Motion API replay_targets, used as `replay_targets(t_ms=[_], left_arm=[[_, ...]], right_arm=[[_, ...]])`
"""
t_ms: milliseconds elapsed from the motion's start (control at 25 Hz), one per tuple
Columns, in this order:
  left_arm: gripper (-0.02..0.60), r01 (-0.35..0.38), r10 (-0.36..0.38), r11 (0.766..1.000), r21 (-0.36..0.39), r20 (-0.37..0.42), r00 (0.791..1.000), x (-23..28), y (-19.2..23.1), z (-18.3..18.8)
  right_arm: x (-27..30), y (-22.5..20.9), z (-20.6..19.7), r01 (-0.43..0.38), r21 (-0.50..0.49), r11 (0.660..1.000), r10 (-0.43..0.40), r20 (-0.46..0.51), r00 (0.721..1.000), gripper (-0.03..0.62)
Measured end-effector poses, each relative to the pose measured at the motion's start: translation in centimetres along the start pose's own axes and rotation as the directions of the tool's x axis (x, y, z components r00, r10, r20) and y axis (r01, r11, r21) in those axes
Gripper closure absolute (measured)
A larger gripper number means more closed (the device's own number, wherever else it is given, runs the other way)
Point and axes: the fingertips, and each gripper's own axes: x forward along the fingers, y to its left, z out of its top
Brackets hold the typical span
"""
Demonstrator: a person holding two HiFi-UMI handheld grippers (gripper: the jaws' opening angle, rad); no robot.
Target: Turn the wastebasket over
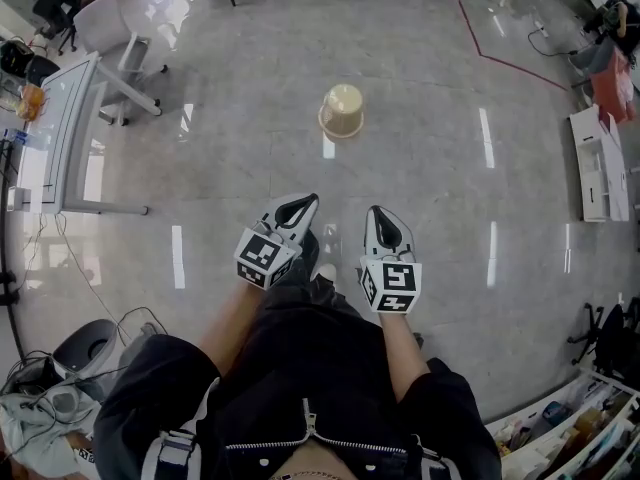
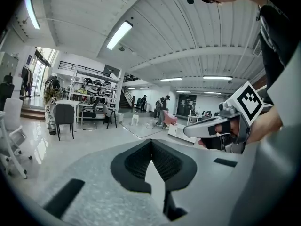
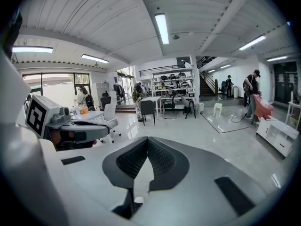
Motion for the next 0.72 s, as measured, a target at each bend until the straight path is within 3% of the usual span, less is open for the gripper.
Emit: replay_targets(t_ms=[240,720], left_arm=[[0.575,0.010,-0.011,1.000,-0.018,-0.018,1.000,4.1,4.4,0.7],[0.575,-0.014,0.014,1.000,-0.008,-0.012,1.000,10.0,17.9,5.0]], right_arm=[[5.4,-2.1,1.9,0.013,0.020,1.000,-0.012,-0.011,1.000,0.583],[18.7,-3.4,8.8,0.022,-0.002,1.000,-0.022,-0.007,1.000,0.583]])
